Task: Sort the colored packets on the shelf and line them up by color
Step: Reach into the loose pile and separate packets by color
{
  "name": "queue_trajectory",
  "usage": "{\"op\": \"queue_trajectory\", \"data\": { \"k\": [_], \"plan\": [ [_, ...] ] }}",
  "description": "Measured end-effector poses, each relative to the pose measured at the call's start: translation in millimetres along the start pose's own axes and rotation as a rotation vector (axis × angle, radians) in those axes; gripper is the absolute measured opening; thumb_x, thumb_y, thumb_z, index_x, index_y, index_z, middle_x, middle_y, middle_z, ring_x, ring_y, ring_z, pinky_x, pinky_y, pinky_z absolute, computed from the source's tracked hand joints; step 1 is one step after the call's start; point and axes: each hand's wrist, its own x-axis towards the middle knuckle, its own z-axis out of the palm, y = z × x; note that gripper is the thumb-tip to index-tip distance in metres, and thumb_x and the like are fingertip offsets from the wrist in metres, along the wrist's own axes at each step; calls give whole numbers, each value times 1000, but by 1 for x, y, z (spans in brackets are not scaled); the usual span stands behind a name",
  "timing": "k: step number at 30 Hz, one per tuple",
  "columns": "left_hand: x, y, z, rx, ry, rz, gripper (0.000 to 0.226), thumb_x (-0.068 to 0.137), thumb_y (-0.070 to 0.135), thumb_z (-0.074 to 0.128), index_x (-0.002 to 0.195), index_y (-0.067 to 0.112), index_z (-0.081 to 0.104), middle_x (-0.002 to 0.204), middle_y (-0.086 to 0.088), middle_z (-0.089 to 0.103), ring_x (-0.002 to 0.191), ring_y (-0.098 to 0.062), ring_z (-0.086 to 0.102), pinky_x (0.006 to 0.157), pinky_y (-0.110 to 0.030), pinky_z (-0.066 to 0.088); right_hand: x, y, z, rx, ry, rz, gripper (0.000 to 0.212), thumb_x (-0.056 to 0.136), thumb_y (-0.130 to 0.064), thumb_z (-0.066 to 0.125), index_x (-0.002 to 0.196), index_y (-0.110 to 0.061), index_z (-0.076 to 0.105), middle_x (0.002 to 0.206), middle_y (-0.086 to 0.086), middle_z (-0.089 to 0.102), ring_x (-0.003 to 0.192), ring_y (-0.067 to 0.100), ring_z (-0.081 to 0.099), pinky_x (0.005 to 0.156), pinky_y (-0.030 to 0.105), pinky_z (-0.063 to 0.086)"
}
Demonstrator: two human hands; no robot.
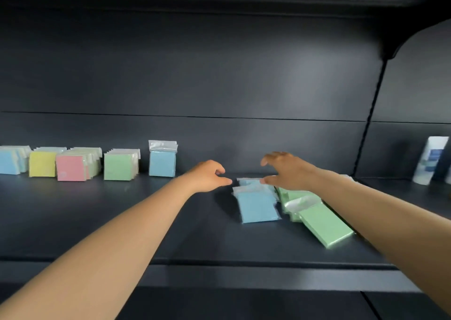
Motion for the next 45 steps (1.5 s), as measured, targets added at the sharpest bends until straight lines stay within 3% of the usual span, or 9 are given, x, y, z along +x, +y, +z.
{"op": "queue_trajectory", "data": {
  "k": [4, 8, 15, 19, 23, 26, 32, 37, 45],
  "plan": [
    [-16, 34, 42, -140, 22, -144, 32, 75, 47, 70, 76, 22, 51, 92, 2, 47, 83, -19, 49, 71, -27, 40, -35, 25, -8, -9, -22, -33, 49, 90, -41, 58, 131, -17, 46, 137, 3, 48, 126, 21, 42, 101, 30, 34],
    [-23, 42, 81, -382, 40, -311, 87, 46, 56, 78, 114, 5, 60, 111, -15, 64, 103, -27, 62, 84, -34, 51, -55, 39, -9, 34, -44, -43, 49, 91, -40, 57, 132, -15, 46, 136, 4, 49, 125, 21, 42, 99, 29, 34],
    [-28, 36, 97, -691, 207, -401, 35, 73, 6, 77, 106, 4, 65, 107, -5, 67, 99, -21, 62, 86, -29, 48, -61, 50, 4, 181, -58, -11, 46, 90, -37, 59, 130, -18, 48, 134, 1, 49, 123, 19, 45, 88, 24, 34],
    [-39, 12, 87, -1008, 327, -311, 24, 85, -4, 61, 109, -2, 64, 103, -10, 68, 95, -24, 64, 87, -32, 50, -50, 46, 17, 166, -75, 24, 48, 87, -38, 62, 128, -13, 52, 132, 2, 52, 121, 20, 49, 98, 30, 40],
    [-40, -3, 80, -1160, 436, -258, 18, 92, -6, 49, 104, 3, 59, 97, -7, 65, 85, -19, 62, 75, -25, 48, -32, 34, 30, 175, -79, 74, 30, 84, -37, 64, 86, -8, 58, 86, 4, 55, 76, 19, 51, 63, 27, 38],
    [-36, -5, 78, -1206, 470, -253, 16, 94, -4, 47, 98, 6, 60, 96, -6, 65, 87, -20, 62, 84, -30, 48, -23, 21, 41, 175, -79, 93, 46, 84, -37, 65, 60, -14, 33, 63, 0, 36, 56, 15, 35, 47, 23, 25],
    [-28, -17, 75, -1336, 527, -243, 18, 95, -2, 45, 98, 6, 62, 101, -5, 66, 91, -18, 63, 94, -33, 45, -10, -2, 51, 14, -84, 87, 41, 89, -39, 59, 111, -4, 54, 113, 12, 59, 106, 28, 55, 76, 29, 39],
    [-25, -21, 73, -1368, 547, -247, 20, 96, -1, 45, 92, 10, 62, 100, -4, 66, 96, -21, 62, 95, -33, 45, 0, -3, 55, 112, -127, 95, 47, 88, -36, 61, 125, -8, 53, 129, 8, 54, 118, 25, 50, 96, 31, 41],
    [-20, -28, 67, -1346, 571, -287, 20, 96, 1, 47, 112, 5, 58, 114, -8, 63, 103, -23, 61, 100, -34, 44, -9, -19, 59, 234, -20, 273, 46, 86, -49, 59, 105, -8, 51, 112, 9, 57, 107, 26, 54, 77, 28, 38]
  ]
}}
